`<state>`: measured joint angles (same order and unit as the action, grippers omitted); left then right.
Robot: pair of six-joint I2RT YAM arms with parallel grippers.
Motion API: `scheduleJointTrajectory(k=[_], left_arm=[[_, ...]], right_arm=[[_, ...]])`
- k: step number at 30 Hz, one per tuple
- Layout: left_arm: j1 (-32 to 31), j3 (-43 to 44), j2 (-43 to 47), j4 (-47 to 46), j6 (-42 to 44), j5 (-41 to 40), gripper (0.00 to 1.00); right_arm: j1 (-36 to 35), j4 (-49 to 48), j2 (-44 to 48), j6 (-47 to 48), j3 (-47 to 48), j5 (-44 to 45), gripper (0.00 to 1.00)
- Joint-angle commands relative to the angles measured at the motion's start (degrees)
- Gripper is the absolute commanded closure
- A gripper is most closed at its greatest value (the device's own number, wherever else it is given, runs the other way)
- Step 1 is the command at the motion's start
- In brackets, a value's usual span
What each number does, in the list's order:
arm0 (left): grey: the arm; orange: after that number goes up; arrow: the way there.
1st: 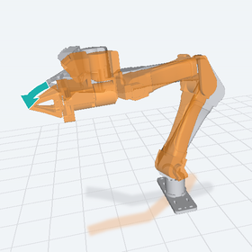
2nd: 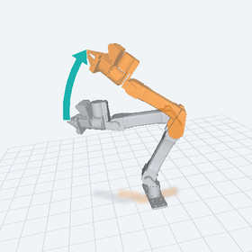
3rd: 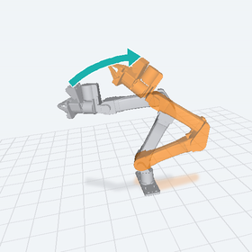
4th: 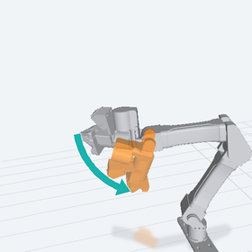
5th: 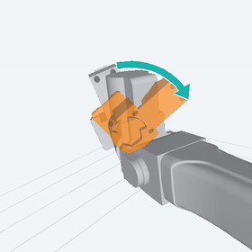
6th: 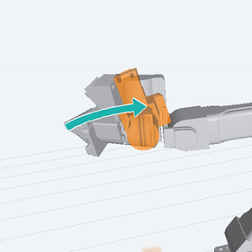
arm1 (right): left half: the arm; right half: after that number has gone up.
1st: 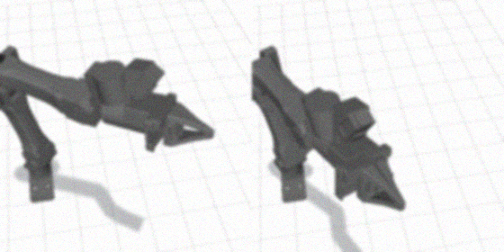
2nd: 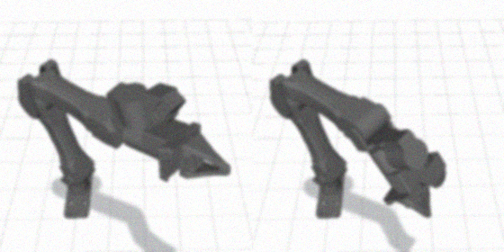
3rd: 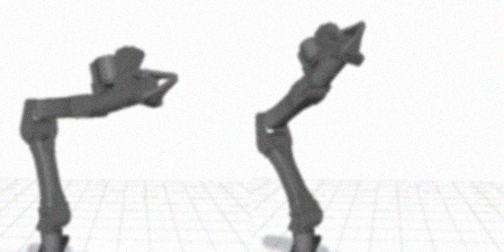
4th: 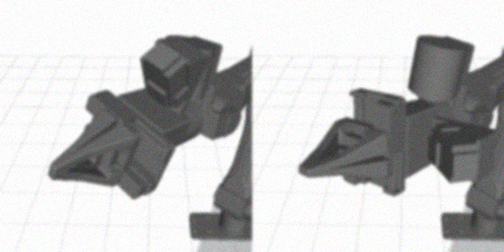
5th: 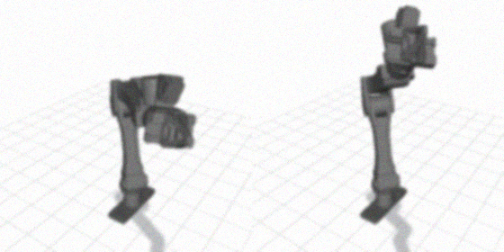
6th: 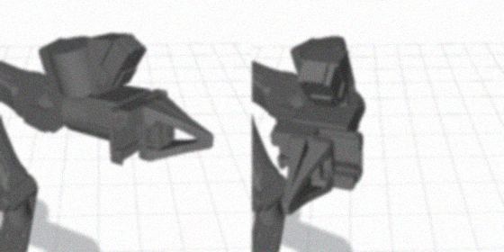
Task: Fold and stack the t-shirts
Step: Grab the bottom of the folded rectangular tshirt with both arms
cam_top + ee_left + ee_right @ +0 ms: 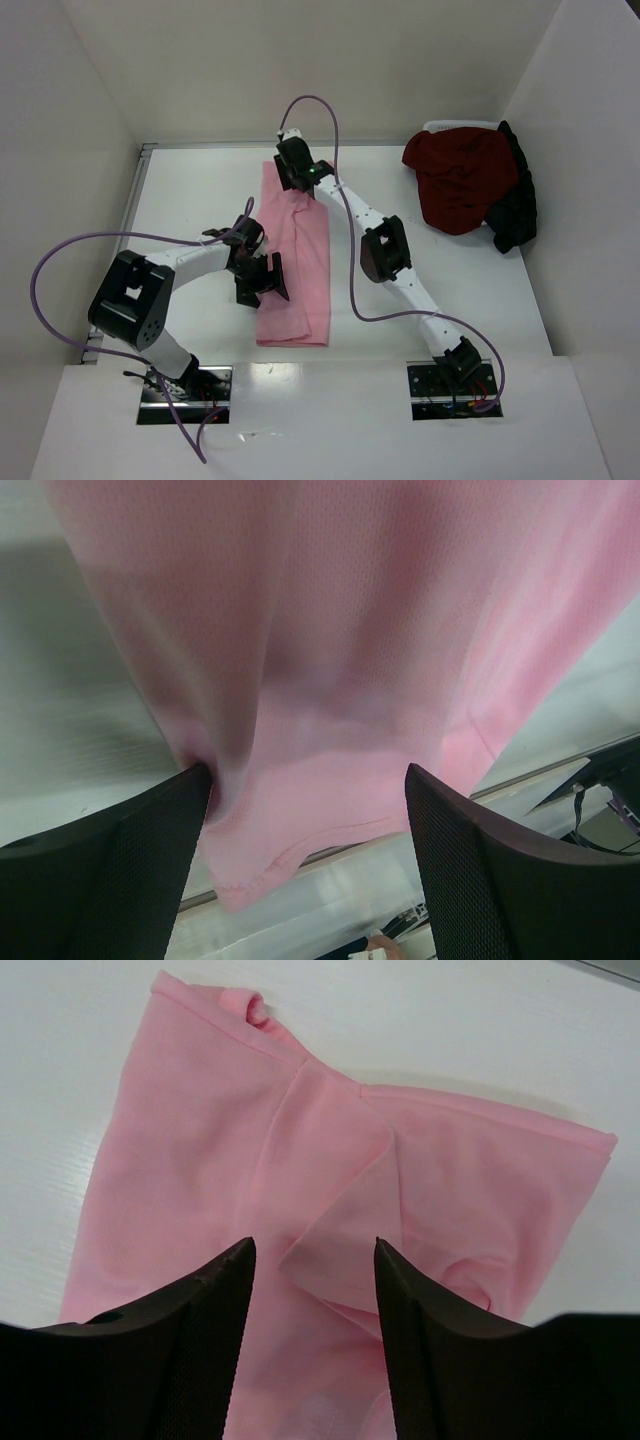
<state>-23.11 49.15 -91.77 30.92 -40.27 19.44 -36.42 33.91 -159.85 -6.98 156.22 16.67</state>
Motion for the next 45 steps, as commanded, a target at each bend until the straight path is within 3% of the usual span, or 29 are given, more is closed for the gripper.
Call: scheduleJointTrajectory(k=[1, 12, 20, 22, 33, 37, 40, 45], left_arm=[[-0.44, -1.60, -2.80, 0.20, 2.21, -1.42, 0.13], [-0.44, -1.60, -3.33, 0.20, 2.21, -1.42, 0.13], [-0.44, -1.07, -3.33, 0.20, 2.21, -1.42, 0.13], [-0.44, -1.07, -3.33, 0.20, 2.21, -1.42, 0.13], [-0.44, -1.07, -3.33, 0.20, 2.21, -1.42, 0.13], [-0.44, -1.07, -3.85, 0.20, 2.74, -0.90, 0.13], [-0.44, -1.07, -3.86, 0.20, 2.74, -0.90, 0.13], [-0.44, -1.07, -4.39, 0.20, 2.74, -0.37, 0.15]], right_arm=[[-0.67, -0.78, -1.25, 0.13, 1.54, 2.48, 0.44], [-0.67, -0.78, -3.01, -0.39, 0.40, 3.02, 0.49], [-0.67, -0.78, -3.01, 0.22, 1.01, 5.30, 0.81], [-0.67, -0.78, -3.01, 0.83, 1.01, 6.36, 0.85], [4.60, -1.30, -2.48, 1.89, 1.01, 8.82, 0.88], [6.62, -1.83, -1.34, 1.89, 1.01, 9.35, 0.82], [7.16, -3.06, -0.73, 1.89, 1.01, 9.35, 0.69], [8.39, -1.93, -0.20, 0.05, 3.46, 9.35, 0.37]])
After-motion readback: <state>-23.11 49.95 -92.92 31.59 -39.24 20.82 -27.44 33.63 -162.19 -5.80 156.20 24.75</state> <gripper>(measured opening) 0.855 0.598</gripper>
